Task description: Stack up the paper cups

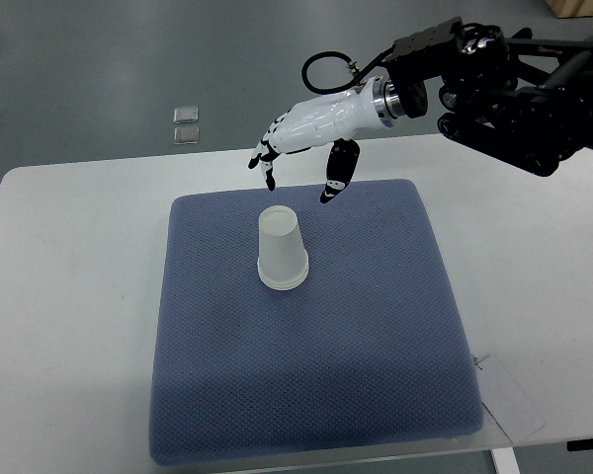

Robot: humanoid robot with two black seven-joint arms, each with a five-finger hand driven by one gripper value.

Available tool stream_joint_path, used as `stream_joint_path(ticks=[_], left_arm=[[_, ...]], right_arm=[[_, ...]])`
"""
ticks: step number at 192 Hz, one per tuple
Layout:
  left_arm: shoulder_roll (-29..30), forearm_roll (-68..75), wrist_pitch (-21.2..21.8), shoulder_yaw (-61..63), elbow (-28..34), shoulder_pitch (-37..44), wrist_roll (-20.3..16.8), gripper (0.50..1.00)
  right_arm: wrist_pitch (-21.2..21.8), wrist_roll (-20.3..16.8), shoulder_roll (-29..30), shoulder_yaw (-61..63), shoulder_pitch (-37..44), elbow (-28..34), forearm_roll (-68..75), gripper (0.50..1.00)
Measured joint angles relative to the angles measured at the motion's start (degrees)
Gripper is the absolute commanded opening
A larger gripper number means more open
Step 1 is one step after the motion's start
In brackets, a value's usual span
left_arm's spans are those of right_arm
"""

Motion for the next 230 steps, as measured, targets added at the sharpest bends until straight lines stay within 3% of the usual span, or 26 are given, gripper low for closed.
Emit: stream_joint_path(ticks=[42, 81, 117, 177, 230], left_arm=[[0.0, 0.0, 0.0, 0.0, 0.0, 0.0, 0.0, 1.000], [0.0, 0.0, 0.0, 0.0, 0.0, 0.0, 0.0, 1.000], [0.0, 0.0, 0.0, 0.0, 0.0, 0.0, 0.0, 1.000], [0.0, 0.0, 0.0, 0.0, 0.0, 0.0, 0.0, 1.000], [0.0, 0.0, 0.0, 0.0, 0.0, 0.0, 0.0, 1.000]], right_arm=[[0.1, -0.5, -7.4, 1.7, 0.2, -4.3, 14.3, 0.901], [-0.2, -4.7, -14.7, 3.4, -5.0, -8.1, 33.8, 0.899], [-1.0, -10.3, -18.3, 12.4, -14.9, -10.1, 46.0, 0.899], [-1.6, -19.1, -17.0, 38.5, -32.1, -11.2, 51.7, 0.899], [-9.3, -23.3, -10.5, 49.3, -39.0, -11.2, 56.9, 0.899]])
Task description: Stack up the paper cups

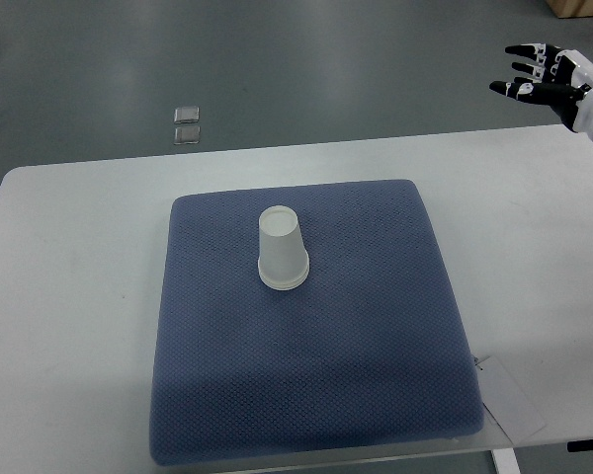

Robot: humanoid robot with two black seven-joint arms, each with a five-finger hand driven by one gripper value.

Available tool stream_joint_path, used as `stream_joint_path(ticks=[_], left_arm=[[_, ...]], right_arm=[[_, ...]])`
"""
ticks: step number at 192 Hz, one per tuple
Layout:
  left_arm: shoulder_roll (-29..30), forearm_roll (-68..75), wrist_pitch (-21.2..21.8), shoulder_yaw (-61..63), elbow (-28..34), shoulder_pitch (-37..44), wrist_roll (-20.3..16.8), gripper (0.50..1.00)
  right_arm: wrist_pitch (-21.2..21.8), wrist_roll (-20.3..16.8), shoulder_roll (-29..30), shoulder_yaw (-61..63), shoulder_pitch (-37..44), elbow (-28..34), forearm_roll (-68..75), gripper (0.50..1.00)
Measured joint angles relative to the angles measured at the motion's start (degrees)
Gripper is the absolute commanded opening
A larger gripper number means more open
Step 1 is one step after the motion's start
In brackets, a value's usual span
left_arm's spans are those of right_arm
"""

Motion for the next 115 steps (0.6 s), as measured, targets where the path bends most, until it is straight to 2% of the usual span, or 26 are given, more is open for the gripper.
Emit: stream_joint_path(ticks=[68, 115], left_arm=[[0.0, 0.0, 0.0, 0.0, 0.0, 0.0, 0.0, 1.000], [0.0, 0.0, 0.0, 0.0, 0.0, 0.0, 0.0, 1.000]], right_arm=[[0.7, -0.1, 5.6, 7.9, -3.2, 0.2, 2.2, 0.903], [4.7, 0.2, 7.1, 8.7, -4.7, 0.2, 2.0, 0.903]])
